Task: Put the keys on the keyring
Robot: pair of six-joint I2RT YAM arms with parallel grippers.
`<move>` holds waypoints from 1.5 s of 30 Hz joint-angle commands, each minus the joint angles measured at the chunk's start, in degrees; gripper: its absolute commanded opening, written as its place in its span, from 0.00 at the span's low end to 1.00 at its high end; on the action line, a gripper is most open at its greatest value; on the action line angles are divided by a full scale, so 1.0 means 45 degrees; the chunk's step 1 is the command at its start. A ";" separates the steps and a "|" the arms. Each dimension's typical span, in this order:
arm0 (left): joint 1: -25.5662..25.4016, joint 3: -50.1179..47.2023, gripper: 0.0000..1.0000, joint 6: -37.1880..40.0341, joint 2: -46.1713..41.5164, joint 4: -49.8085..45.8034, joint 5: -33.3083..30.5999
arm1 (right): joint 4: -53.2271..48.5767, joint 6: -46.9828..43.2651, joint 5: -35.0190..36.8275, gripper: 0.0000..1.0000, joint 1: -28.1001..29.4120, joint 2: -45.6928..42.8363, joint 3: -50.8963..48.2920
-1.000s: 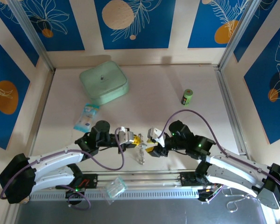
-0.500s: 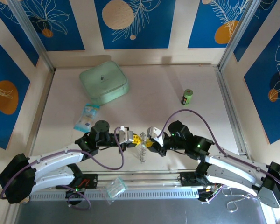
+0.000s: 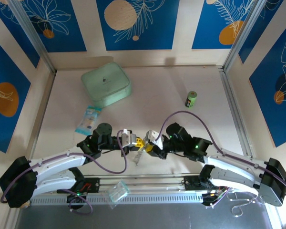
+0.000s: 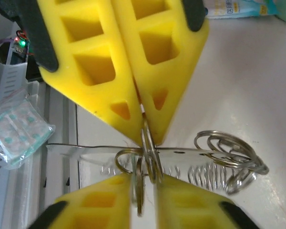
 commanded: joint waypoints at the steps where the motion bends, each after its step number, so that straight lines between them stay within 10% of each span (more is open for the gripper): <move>1: -0.0103 0.0217 0.00 0.0544 -0.0187 0.0361 0.0403 | -0.0448 -0.0148 0.0418 0.33 0.0057 -0.1044 -0.0005; 21: -0.0104 0.0141 0.00 0.0319 -0.0188 0.0688 0.0565 | 0.1293 0.0149 0.0072 0.25 -0.0181 -0.1248 -0.0271; 29: -0.0105 0.0137 0.00 0.0226 -0.0184 0.0673 0.0365 | 0.1388 -0.0019 -0.0214 0.03 -0.0171 -0.0918 -0.0108; 34: -0.0104 0.0760 0.30 0.1002 -0.0428 -0.1687 -0.0395 | 0.0041 -0.1009 0.0036 0.00 -0.0185 -0.0792 0.0621; 45: -0.0104 0.2478 0.20 0.2985 -0.0109 -0.5814 -0.0877 | -0.4322 -0.3721 0.0255 0.00 -0.0093 0.1030 0.3640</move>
